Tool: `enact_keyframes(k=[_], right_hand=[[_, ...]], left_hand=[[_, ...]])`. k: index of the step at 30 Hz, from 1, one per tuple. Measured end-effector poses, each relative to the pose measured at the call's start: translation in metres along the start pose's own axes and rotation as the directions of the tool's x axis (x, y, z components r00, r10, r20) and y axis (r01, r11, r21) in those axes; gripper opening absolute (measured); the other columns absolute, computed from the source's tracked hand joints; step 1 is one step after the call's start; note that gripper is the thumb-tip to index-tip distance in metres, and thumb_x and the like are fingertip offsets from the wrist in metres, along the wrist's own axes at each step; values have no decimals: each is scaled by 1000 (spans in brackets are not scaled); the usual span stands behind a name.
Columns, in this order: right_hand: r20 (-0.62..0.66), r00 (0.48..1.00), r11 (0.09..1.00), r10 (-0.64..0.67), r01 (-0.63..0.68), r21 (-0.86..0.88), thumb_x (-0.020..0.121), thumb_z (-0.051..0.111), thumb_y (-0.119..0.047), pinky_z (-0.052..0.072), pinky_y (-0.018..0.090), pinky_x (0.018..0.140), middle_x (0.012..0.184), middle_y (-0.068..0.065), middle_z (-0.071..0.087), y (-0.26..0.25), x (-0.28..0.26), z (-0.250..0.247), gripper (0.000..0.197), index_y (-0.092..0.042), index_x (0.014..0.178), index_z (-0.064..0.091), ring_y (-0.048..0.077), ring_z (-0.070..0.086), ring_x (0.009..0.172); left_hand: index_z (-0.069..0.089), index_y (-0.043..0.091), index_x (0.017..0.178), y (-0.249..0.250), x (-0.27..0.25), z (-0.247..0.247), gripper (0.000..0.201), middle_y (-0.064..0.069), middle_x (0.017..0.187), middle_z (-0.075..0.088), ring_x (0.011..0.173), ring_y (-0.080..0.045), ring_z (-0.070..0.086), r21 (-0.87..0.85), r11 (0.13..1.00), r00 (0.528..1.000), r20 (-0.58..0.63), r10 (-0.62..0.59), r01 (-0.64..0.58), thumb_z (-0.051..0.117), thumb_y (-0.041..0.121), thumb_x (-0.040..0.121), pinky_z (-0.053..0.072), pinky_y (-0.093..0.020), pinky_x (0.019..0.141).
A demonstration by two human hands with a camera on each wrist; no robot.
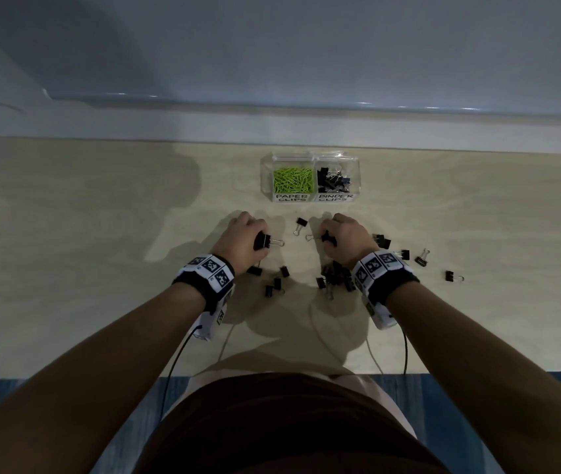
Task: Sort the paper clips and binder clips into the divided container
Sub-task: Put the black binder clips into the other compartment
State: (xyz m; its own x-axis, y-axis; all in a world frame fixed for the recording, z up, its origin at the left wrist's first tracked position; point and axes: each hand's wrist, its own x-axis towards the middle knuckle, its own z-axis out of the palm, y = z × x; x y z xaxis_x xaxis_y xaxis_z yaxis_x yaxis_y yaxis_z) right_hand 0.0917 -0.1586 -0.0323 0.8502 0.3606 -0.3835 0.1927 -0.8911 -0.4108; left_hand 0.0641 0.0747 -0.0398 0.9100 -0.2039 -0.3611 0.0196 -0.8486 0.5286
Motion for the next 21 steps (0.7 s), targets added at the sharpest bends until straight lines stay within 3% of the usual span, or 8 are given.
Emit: enact_keyframes(k=[5, 8, 10, 14, 17, 21], right_hand=[[16, 1000, 1000, 1, -1, -12, 78, 58, -7, 47, 36, 72, 103, 16, 54, -2, 1, -4, 21, -3, 97, 65, 36, 56, 87], [0, 1000, 1000, -17, 17, -21, 77, 59, -7, 45, 35, 66, 97, 16, 57, -5, 1, -4, 12, -1, 86, 65, 36, 58, 81], [-33, 999, 999, -35, 34, -19, 79, 60, -9, 39, 32, 62, 89, 18, 59, -5, 0, -2, 10, 0, 77, 63, 37, 58, 78], [-90, 995, 999, -30, 33, 41, 74, 65, -9, 44, 34, 64, 85, 18, 62, 1, -8, -2, 10, -1, 80, 63, 33, 57, 77], [-229, 971, 976, -73, 117, 183, 65, 70, 2, 49, 32, 55, 67, 13, 59, 9, -19, 2, 14, -8, 71, 61, 29, 57, 59], [-309, 951, 962, 4, 81, 263, 66, 68, 2, 52, 35, 55, 68, 7, 60, 17, -20, -5, 10, -6, 63, 62, 23, 56, 58]], left_hand=[[59, 17, 96, 4, 3, -5, 26, -3, 94, 52, 85, -18, 52, -105, 994, 1000, -3, 7, -7, 72, 17, 73, 44, -29, 78], [60, 17, 90, 19, 6, -10, 22, -4, 88, 58, 79, -19, 56, -204, 978, 999, -14, 44, -46, 71, 12, 73, 47, -31, 71], [60, 14, 93, 38, 11, -18, 21, -3, 92, 62, 82, -15, 58, -256, 964, 997, -23, 69, -73, 71, 10, 76, 49, -28, 75], [60, 11, 101, 83, 42, -39, 26, -1, 98, 62, 87, -12, 57, -307, 941, 988, -108, 114, -142, 71, 11, 78, 45, -22, 78], [61, 9, 98, 113, 77, -50, 26, -4, 96, 65, 85, -14, 57, -308, 932, 973, -185, 140, -193, 73, 9, 75, 45, -25, 77], [62, 8, 102, 133, 107, -49, 28, -7, 100, 66, 89, -18, 61, -245, 953, 982, -110, 154, -177, 72, 7, 75, 51, -30, 82]])
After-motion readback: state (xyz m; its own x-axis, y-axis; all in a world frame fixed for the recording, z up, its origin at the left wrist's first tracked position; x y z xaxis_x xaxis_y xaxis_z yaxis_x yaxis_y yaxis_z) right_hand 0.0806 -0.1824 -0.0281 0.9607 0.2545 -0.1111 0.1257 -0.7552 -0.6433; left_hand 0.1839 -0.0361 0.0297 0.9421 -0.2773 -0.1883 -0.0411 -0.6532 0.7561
